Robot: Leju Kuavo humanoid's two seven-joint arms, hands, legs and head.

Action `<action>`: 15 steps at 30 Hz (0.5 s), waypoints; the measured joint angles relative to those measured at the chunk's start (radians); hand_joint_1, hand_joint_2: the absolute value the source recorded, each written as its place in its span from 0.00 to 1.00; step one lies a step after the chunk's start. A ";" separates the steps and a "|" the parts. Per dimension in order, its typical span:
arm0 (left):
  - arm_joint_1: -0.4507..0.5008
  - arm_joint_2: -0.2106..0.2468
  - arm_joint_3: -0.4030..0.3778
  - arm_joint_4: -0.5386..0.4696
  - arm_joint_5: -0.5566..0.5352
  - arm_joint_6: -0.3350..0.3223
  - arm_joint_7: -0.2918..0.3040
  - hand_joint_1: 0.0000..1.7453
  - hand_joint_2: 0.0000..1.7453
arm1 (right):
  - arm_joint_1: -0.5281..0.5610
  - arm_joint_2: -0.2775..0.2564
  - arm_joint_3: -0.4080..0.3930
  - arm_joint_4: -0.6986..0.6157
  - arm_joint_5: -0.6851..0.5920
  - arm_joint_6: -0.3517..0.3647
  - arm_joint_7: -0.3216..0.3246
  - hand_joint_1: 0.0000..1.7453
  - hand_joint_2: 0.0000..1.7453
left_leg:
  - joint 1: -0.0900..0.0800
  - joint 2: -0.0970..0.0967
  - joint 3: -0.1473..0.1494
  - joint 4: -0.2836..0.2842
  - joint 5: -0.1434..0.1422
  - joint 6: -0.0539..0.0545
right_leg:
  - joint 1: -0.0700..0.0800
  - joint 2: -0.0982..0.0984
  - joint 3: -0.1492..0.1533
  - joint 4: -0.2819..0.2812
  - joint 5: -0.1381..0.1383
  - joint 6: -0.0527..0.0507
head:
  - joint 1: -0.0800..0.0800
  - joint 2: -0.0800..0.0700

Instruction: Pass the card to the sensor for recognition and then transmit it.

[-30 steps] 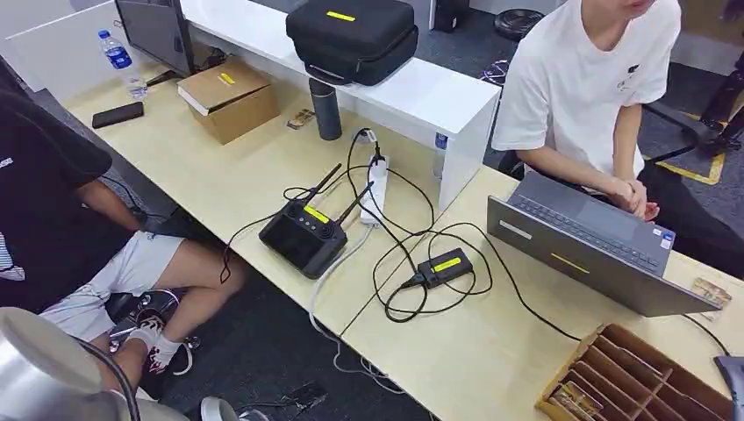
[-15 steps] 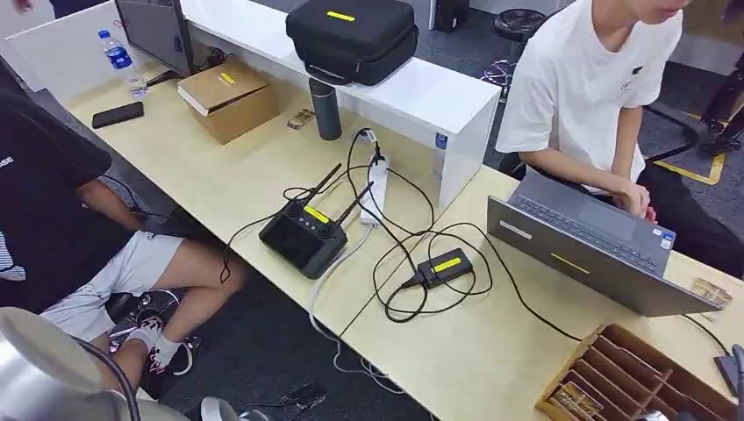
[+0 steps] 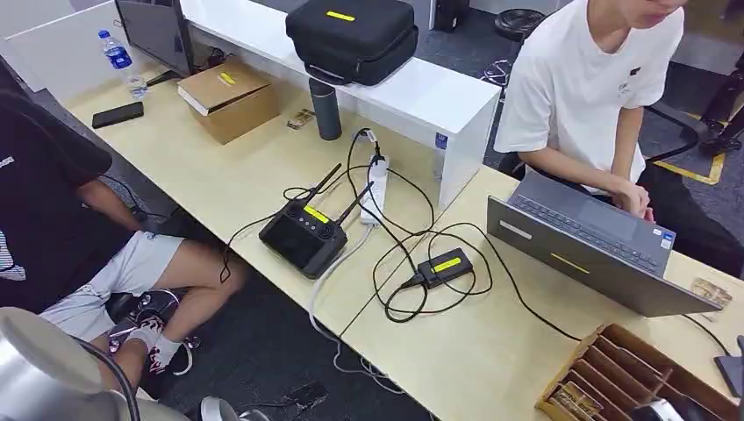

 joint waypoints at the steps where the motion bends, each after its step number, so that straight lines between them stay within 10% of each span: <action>1: 0.000 0.000 0.000 0.000 0.000 0.000 0.000 0.00 1.00 | 0.000 0.000 0.000 0.004 0.000 -0.001 0.000 0.00 1.00 | 0.000 0.000 0.000 0.000 0.000 0.000 | 0.000 0.000 0.000 0.000 0.000 0.000 | 0.000 0.000; 15: 0.000 0.000 0.000 0.000 0.002 0.000 0.000 0.00 1.00 | 0.000 -0.005 -0.006 0.039 -0.013 -0.024 0.002 0.00 1.00 | 0.000 0.000 0.001 0.000 0.000 0.000 | 0.000 0.000 0.000 0.000 0.000 0.000 | 0.000 0.000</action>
